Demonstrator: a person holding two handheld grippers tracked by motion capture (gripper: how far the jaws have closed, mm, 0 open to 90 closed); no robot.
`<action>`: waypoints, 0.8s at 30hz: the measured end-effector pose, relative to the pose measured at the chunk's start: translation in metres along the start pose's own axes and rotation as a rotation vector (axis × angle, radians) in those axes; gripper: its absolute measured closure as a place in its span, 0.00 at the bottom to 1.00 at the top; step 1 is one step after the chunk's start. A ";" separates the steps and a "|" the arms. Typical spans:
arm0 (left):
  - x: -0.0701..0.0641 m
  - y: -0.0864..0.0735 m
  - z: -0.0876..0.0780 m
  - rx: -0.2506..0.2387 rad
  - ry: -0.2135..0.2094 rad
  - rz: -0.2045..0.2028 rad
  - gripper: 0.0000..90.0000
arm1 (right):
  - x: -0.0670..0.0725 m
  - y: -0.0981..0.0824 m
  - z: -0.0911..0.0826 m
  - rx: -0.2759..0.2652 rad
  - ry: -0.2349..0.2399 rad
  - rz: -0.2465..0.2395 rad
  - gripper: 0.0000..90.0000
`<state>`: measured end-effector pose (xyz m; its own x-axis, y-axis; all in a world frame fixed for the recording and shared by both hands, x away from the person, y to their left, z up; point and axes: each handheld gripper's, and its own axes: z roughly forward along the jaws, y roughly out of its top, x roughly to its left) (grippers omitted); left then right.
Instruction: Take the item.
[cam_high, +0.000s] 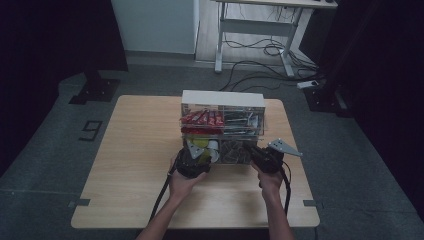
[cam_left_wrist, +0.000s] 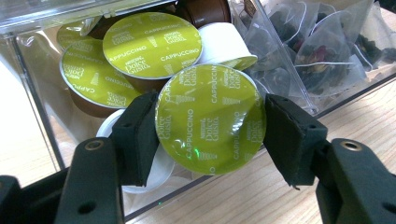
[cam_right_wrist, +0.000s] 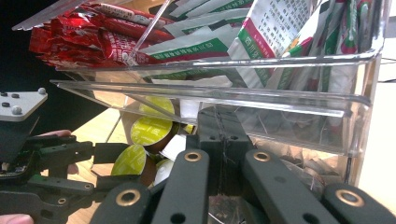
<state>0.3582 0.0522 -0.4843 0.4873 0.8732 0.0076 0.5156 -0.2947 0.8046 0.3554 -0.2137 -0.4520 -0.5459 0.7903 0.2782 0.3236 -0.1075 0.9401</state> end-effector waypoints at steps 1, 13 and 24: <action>0.000 0.000 -0.002 -0.002 -0.005 -0.001 0.43 | 0.000 0.000 0.000 0.000 0.001 0.000 0.99; 0.001 0.002 -0.023 -0.048 -0.037 -0.006 0.43 | 0.000 0.000 -0.001 -0.004 0.000 -0.001 0.99; 0.007 0.000 -0.041 -0.081 -0.044 -0.016 0.43 | 0.000 0.000 -0.001 -0.005 -0.001 -0.002 0.99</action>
<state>0.3324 0.0744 -0.4601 0.5114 0.8588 -0.0302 0.4659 -0.2475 0.8495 0.3547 -0.2143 -0.4516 -0.5462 0.7909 0.2761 0.3188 -0.1085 0.9416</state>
